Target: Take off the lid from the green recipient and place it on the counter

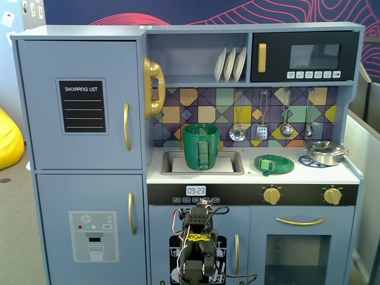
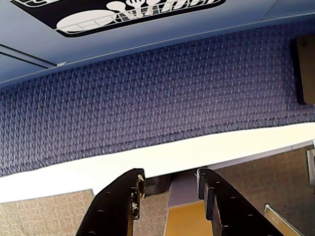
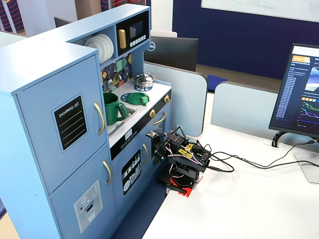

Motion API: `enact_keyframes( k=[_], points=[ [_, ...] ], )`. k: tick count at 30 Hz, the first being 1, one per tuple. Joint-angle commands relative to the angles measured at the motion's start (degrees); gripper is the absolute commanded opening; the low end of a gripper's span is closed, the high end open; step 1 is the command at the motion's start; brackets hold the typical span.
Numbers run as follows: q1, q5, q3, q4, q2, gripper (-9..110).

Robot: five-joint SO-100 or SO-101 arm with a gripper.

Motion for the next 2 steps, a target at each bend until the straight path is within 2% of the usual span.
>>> enact_keyframes(
  k=[1,2],
  points=[
    [1.1,-0.1,-0.4,10.5,-0.5,4],
    [1.1,-0.1,-0.4,10.5,-0.5,4]
  ],
)
